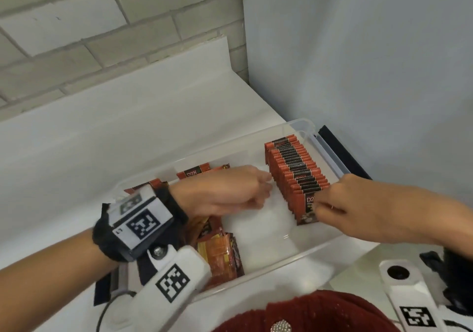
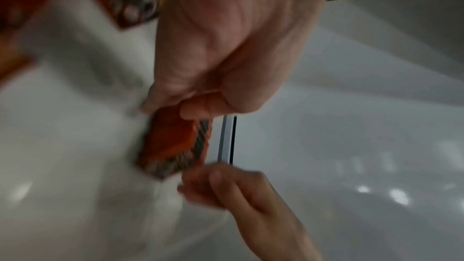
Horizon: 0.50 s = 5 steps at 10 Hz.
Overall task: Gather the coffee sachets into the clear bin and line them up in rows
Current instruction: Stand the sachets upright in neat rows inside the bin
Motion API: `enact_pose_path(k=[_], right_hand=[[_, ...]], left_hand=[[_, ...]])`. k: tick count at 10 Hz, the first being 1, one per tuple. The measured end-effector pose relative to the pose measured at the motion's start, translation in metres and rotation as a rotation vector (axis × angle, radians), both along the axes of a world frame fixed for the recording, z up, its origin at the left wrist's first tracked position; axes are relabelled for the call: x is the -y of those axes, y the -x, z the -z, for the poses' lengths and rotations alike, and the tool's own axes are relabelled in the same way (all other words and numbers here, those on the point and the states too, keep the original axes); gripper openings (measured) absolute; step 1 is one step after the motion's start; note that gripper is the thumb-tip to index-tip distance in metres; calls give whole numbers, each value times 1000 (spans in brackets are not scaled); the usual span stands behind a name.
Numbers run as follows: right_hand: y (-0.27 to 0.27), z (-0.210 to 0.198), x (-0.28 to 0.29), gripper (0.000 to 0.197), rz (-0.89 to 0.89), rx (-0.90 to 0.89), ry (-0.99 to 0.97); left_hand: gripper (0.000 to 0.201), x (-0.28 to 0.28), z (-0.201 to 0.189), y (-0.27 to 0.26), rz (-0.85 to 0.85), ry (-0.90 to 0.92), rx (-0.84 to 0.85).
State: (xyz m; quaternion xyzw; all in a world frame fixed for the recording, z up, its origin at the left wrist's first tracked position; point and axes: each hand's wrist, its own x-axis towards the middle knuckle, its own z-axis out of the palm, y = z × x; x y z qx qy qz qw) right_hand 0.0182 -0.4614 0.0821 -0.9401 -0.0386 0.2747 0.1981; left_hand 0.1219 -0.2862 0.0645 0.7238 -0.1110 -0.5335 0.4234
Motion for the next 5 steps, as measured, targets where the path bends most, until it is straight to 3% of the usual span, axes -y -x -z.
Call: enact_pose_path(k=[1,2,3,4,5], right_hand=[[-8,-13,-12,35,-56,36,-81],[-18,-16,-35,23,-113,14,-194],[-31,-12,-62,33,-203,-14,-190],[-42,-5,-85,39,-287,-96,-186],[-51,3,-102,49,-344,-169,-182]], left_hand=[[40,-26,-22,-21,275,-104,313],[35,-51,-37,-35,598,-235,598],[44,-70,-39,-39,861,-389,640],[46,-88,-36,-39,866,-469,643],[52,-106,-34,-39,821,-461,783]])
